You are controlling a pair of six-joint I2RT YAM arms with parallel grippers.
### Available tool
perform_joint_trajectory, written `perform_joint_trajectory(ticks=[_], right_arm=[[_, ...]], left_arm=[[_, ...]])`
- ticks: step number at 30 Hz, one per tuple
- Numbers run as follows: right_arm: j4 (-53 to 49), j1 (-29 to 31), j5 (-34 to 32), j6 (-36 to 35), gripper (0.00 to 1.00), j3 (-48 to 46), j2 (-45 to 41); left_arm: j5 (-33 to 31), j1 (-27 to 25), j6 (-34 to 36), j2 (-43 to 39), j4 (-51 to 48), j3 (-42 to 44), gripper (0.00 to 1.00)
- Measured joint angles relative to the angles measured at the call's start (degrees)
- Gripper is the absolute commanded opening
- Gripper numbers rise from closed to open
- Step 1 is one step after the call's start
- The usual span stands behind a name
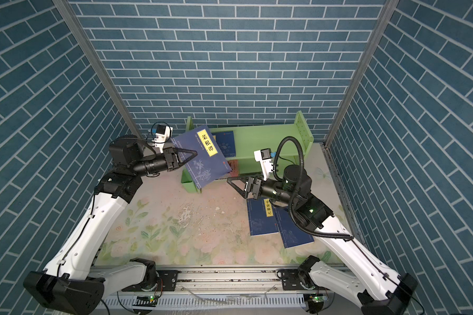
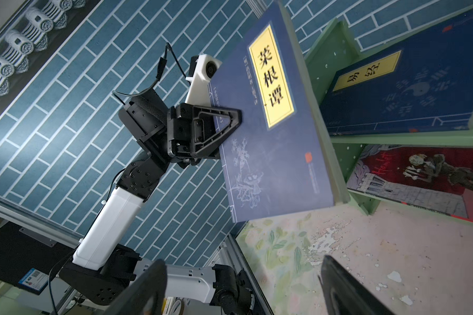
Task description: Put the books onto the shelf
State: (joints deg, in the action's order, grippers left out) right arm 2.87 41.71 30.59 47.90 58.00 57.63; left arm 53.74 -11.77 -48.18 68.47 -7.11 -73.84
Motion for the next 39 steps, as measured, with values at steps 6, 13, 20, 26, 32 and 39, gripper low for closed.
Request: perform_joint_trajectory(ticks=[6, 13, 20, 26, 32, 39], right_arm=[[13.81, 0.02, 0.98, 7.13, 0.82, -2.19, 6.99], [27.34, 0.57, 2.12, 12.52, 0.81, -2.36, 12.61], [34.95, 1.42, 3.02, 15.06, 0.76, -1.68, 17.07], [39.06, 1.51, 4.35, 17.22, 0.48, 1.9, 23.37], [40.72, 1.53, 6.8, 19.67, 0.06, 4.26, 25.44], [35.41, 1.14, 9.22, 18.67, 0.0, 4.33, 24.79]], left_arm=[[0.31, 0.0, -12.09, 0.96, 14.62, 0.07, 0.0], [0.31, 0.0, -16.39, 0.66, 20.55, 1.97, 0.0], [0.24, -0.17, -19.5, 0.63, 24.24, 5.46, 0.0], [-0.22, -0.26, -21.9, -0.13, 26.97, 7.54, 0.0], [-2.49, -0.13, -22.01, -2.93, 27.8, 12.85, 0.08], [-0.24, -0.55, -16.72, -5.25, 23.93, 14.12, 0.56]])
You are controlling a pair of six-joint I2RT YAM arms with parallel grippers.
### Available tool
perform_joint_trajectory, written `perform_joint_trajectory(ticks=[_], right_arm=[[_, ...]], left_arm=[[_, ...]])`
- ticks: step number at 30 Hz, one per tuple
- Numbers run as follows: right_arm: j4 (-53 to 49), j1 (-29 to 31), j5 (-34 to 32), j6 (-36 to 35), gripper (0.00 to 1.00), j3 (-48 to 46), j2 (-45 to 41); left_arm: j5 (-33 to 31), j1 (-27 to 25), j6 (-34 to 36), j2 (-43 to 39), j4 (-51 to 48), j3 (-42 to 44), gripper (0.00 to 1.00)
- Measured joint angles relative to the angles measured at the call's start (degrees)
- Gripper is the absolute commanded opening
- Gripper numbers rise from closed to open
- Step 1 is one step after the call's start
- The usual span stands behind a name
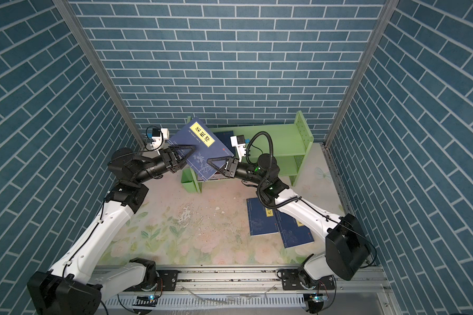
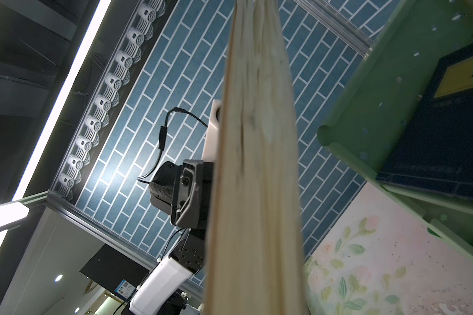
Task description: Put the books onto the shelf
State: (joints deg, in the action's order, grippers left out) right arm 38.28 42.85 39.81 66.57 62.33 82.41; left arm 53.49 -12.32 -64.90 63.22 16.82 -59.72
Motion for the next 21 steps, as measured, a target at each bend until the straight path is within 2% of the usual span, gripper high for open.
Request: perform_joint_trajectory(ticks=[4, 10, 15, 21], right_arm=[[-13.81, -1.29, 3.04, -7.06, 0.0, 1.36, -4.85], [-44.98, -5.03, 10.12, -25.29, 0.0, 9.27, -14.69], [-65.24, -7.74, 15.17, -37.42, 0.0, 13.88, -18.05], [-77.75, -8.37, 19.02, -44.19, 0.0, 14.84, -17.38]], left_arm=[[4.17, 0.68, 7.56, -1.92, -7.93, 0.02, 0.62], [13.84, 1.97, 17.64, -5.35, -16.09, 0.0, 0.67], [21.81, 2.32, 21.09, -6.86, -19.23, -0.15, 0.73], [26.08, 1.9, 22.36, -6.05, -21.62, -0.94, 0.79]])
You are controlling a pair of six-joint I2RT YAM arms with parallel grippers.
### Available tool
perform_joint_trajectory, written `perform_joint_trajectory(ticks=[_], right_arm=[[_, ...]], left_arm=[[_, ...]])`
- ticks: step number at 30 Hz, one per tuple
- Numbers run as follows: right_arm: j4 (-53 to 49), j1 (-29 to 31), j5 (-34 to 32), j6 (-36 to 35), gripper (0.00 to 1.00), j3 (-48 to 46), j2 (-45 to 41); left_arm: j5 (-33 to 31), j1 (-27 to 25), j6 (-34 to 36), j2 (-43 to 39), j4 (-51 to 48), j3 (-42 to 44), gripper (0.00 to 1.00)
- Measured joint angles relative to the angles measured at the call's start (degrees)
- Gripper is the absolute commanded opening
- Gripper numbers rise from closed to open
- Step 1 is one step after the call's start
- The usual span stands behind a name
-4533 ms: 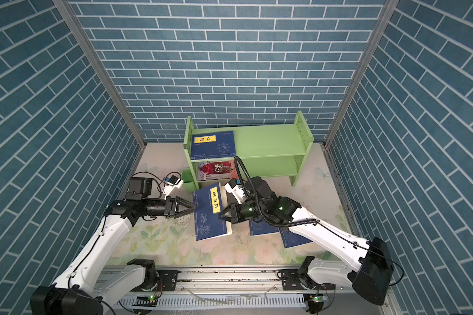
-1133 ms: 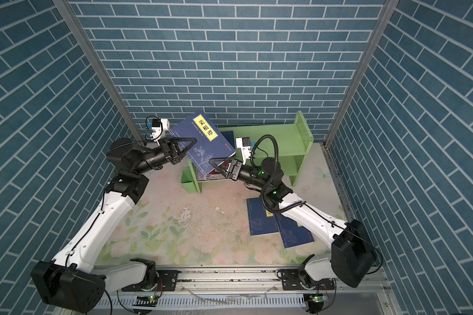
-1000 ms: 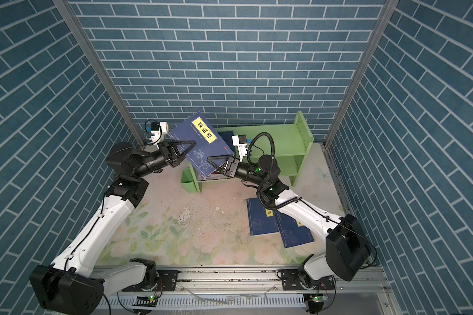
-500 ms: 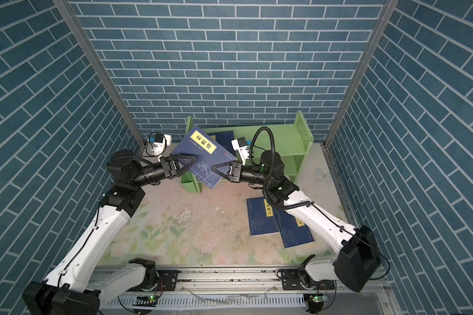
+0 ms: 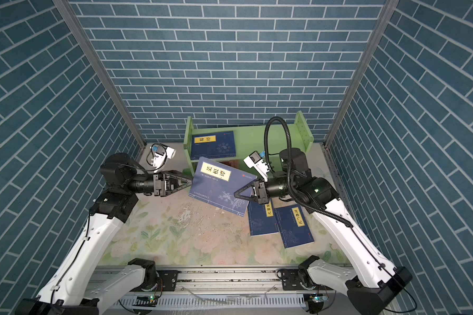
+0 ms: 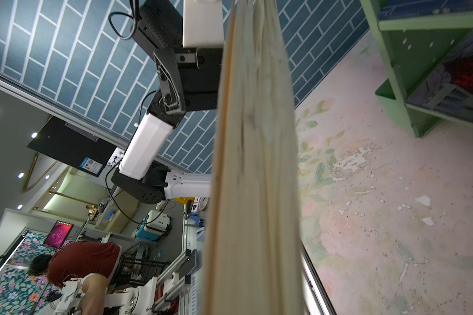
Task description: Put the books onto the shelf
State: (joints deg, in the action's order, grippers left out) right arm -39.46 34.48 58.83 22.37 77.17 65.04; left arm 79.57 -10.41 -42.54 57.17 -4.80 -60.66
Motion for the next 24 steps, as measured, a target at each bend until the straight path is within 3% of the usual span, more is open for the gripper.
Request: perform_joint_trajectory(ticks=[8, 11, 14, 16, 18, 21, 24], right_arm=[[-2.99, -0.07, 3.23, -1.9, 0.0, 3.61, 3.76], [-2.93, -0.11, 4.37, -1.9, 0.0, 4.24, 4.85], [-2.99, -0.15, 5.11, -1.9, 0.02, 4.74, 5.97], [-2.91, -0.15, 5.68, -1.99, 0.17, 4.98, 6.69], [-2.93, -0.2, 5.88, -2.43, 0.32, 5.38, 7.23], [-2.64, -0.59, 5.25, -2.69, 0.46, 5.75, 7.63], [-2.29, -1.55, 3.54, -2.51, 0.5, 5.75, 7.54]], left_arm=[[2.49, -2.34, 1.07, 2.49, -2.23, -0.59, 0.73], [2.89, -2.73, 2.32, 2.8, -4.11, -0.83, 0.58], [2.91, -3.48, 3.23, 3.15, -5.22, -1.09, 0.29], [2.43, -3.78, 3.41, 3.45, -5.68, -1.25, 0.11], [1.9, -3.87, 3.69, 3.85, -6.03, -1.46, 0.0], [0.66, -4.02, 3.98, 4.24, -6.08, -2.05, 0.0], [-1.01, -4.13, 4.0, 4.72, -6.08, -3.21, 0.0]])
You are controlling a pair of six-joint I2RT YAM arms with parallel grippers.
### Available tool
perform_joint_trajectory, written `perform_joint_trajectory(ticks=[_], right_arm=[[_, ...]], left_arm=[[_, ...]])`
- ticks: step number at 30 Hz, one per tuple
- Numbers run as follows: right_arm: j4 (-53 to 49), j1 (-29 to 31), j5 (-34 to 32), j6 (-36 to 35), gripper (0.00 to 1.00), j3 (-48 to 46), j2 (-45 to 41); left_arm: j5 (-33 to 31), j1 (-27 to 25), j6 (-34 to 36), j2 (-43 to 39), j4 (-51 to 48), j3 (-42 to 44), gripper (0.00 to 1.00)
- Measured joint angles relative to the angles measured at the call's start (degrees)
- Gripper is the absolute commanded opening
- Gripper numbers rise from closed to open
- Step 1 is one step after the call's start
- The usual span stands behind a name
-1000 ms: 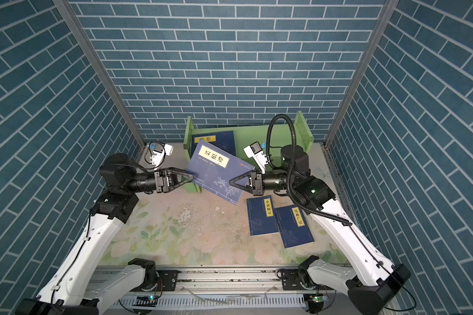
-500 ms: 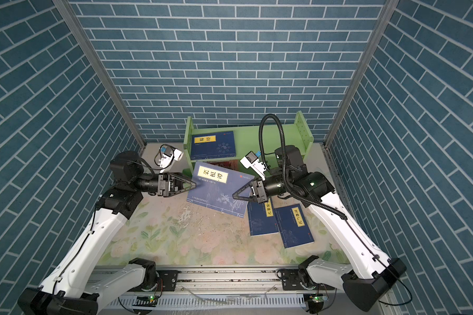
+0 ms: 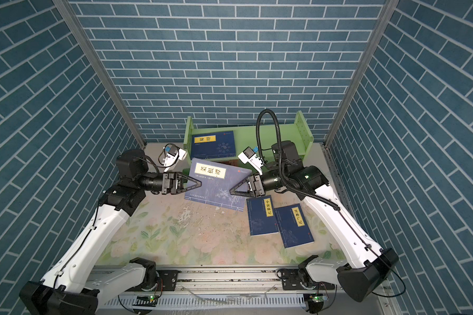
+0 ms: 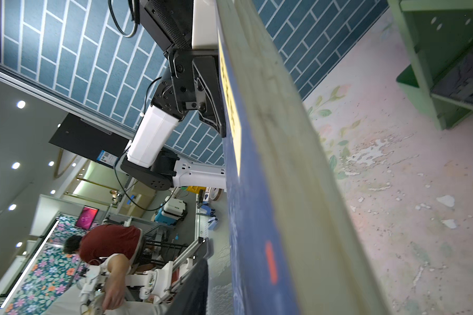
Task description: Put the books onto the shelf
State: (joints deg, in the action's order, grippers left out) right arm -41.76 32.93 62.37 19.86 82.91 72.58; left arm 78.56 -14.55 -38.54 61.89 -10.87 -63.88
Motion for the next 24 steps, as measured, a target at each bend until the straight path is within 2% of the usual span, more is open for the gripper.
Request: perform_joint_trajectory(ticks=[4, 7, 13, 18, 24], right_arm=[[2.64, -3.21, -1.68, 1.6, 0.54, -1.57, -1.6], [7.23, -5.14, -1.18, 4.57, 0.54, -4.81, -3.85], [20.17, -5.25, 1.27, 13.38, 0.5, -10.73, -5.25], [29.16, -5.25, 2.38, 19.69, 0.34, -12.96, -5.18], [34.62, -5.27, 3.23, 24.06, 0.17, -13.09, -4.66]], left_arm=[[-2.45, 0.0, 0.07, 0.55, 0.28, -2.19, 0.0], [-3.74, 0.0, -0.63, 0.98, 1.75, -3.06, 0.0], [-5.57, 0.0, -3.34, 2.43, 4.85, -3.45, 0.0], [-6.69, 0.0, -6.12, 2.91, 7.61, -3.45, 0.0], [-6.97, 0.0, -8.04, 3.1, 9.75, -3.45, 0.0]])
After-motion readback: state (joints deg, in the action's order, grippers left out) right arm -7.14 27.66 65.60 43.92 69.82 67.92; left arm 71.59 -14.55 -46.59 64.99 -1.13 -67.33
